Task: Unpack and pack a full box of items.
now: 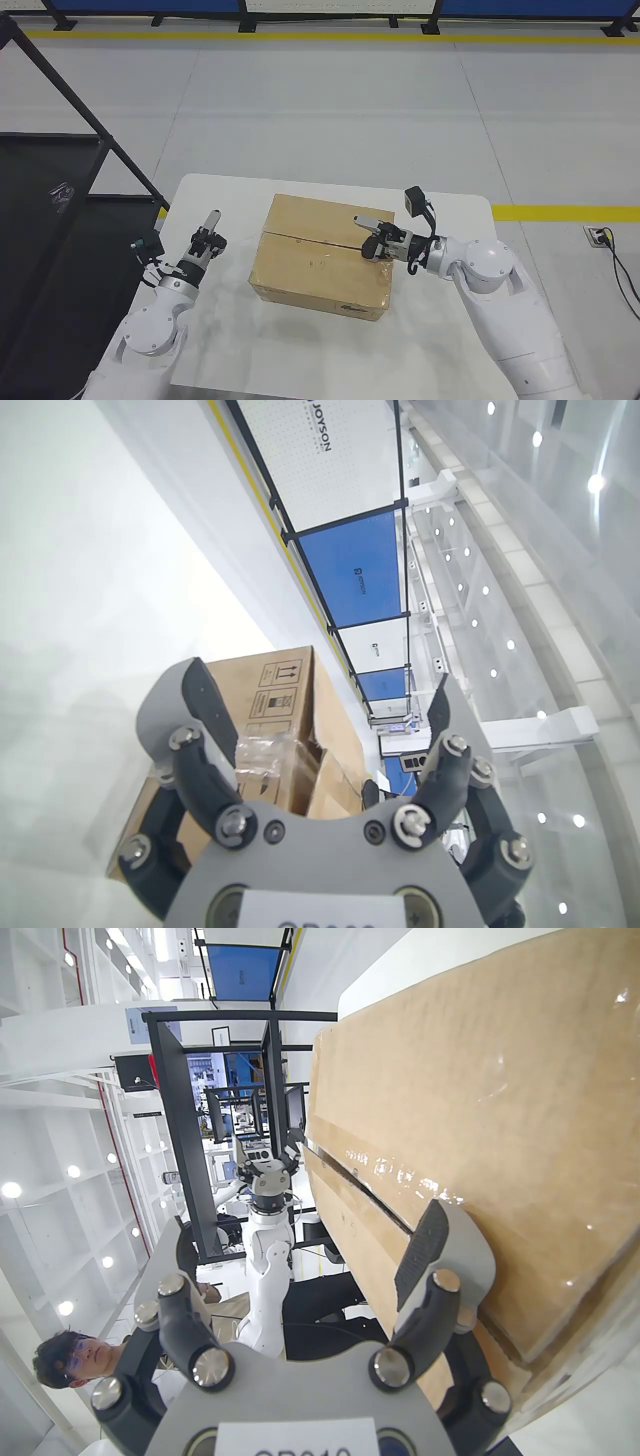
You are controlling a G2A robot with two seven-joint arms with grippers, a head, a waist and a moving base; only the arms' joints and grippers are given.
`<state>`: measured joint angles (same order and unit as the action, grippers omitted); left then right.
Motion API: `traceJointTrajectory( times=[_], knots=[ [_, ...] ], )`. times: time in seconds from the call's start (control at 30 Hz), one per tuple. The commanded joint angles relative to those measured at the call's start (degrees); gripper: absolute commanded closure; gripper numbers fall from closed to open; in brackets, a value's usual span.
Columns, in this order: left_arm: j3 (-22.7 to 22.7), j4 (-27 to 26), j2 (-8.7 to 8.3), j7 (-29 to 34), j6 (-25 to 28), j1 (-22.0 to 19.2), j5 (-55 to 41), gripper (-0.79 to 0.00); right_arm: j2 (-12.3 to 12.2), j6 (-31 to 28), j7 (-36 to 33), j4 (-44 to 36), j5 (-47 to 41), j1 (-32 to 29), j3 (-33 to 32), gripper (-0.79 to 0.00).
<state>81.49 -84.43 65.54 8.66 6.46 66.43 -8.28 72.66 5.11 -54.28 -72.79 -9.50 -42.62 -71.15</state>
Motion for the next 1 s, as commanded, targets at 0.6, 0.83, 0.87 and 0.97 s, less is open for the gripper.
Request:
traceJointTrajectory(
  times=[0.6, 0.83, 0.87, 0.97],
  knots=[
    [-3.28, 12.2, 1.83, 2.17, -3.05, -2.14, -8.52, -0.785, 0.0, 0.0, 0.0, 0.0, 0.0, 0.0, 0.0, -0.785],
    [-6.05, 20.62, 4.03, -1.67, -3.85, -8.95, -17.39, -0.785, 0.0, 0.0, 0.0, 0.0, 0.0, 0.0, 0.0, -0.785],
    [-6.13, 21.3, 4.21, -2.4, -3.16, -9.76, -17.58, -0.785, 0.0, 0.0, 0.0, 0.0, 0.0, 0.0, 0.0, -0.785],
    [-5.88, 21.69, 4.57, -3.58, -0.55, -11.14, -18.15, -0.785, 0.0, 0.0, 0.0, 0.0, 0.0, 0.0, 0.0, -0.785]
  ],
)
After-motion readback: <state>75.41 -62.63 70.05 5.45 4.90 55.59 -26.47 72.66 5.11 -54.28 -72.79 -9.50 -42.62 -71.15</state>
